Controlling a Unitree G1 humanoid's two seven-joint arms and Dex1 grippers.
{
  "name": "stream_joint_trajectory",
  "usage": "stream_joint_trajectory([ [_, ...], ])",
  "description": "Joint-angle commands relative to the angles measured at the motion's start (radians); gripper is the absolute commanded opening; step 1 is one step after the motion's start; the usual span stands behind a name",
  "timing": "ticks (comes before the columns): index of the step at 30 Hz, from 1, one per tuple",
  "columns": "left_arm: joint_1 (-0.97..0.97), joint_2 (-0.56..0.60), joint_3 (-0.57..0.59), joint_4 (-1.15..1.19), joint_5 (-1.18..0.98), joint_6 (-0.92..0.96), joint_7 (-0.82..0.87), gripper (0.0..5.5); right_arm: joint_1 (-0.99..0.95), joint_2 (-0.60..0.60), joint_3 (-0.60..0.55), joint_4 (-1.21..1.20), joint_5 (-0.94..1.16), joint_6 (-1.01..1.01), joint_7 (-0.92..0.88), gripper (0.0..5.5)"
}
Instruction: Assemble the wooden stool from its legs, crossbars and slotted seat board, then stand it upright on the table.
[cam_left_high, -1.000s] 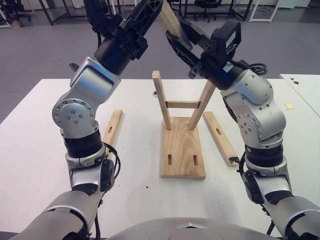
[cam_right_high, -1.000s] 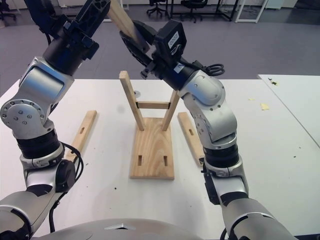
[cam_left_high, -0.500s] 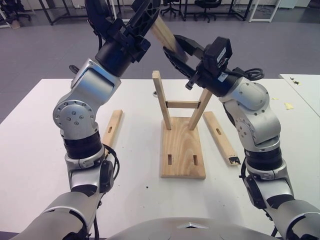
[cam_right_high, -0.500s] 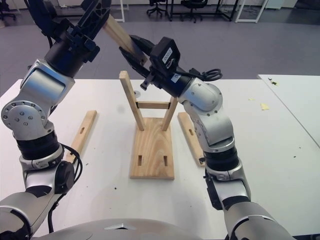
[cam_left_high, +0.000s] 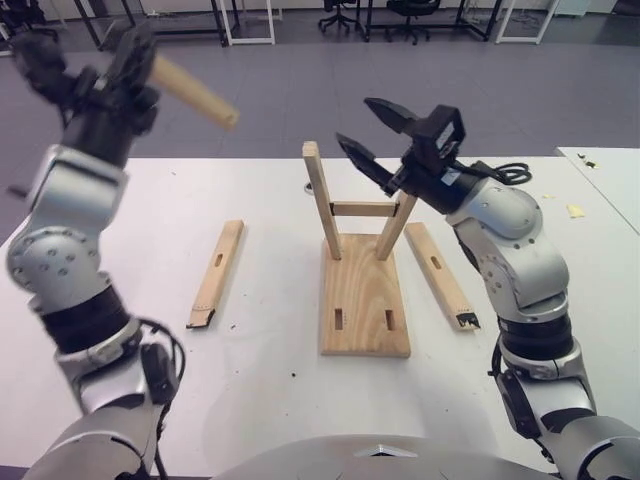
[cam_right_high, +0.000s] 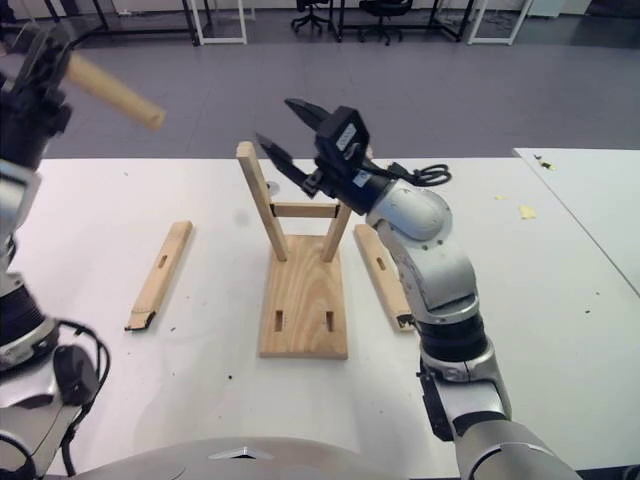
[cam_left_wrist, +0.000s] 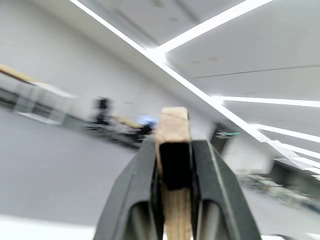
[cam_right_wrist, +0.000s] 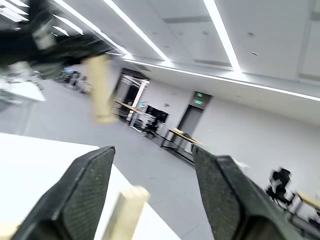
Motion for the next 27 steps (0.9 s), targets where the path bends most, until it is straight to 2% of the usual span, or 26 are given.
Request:
stream_joint_trajectory([
  [1,0.217,-0.023,-0.029,0.092,0.159,-0.108,-0.181,0.4,0.05,0.012,-0.17,-0.058,0.094,0.071,-0.095,2.85],
  [4,0.231,-0.099,-0.049,0.273,0.235,-0.232,-0.283,0.4,0.05,0.01,-0.292,-0.019,0.141,0.081,-0.162,2.85],
  [10,0.215,-0.159,-0.085,0.518,0.387,-0.406,-0.344,0.4,0.104,0.006,-0.255,0.02,0.097,0.039,-0.167,2.85],
  [20,0.264,-0.191,-0.082,0.511,0.421,-0.422,-0.331,0.4,0.149,0.008,-0.229,0.044,0.069,0.004,-0.162,2.85],
  [27,0.261,-0.203,-0.07,0.389,0.385,-0.381,-0.292,0.4,0.167,0.008,-0.206,0.054,0.056,-0.012,-0.158,2.85],
])
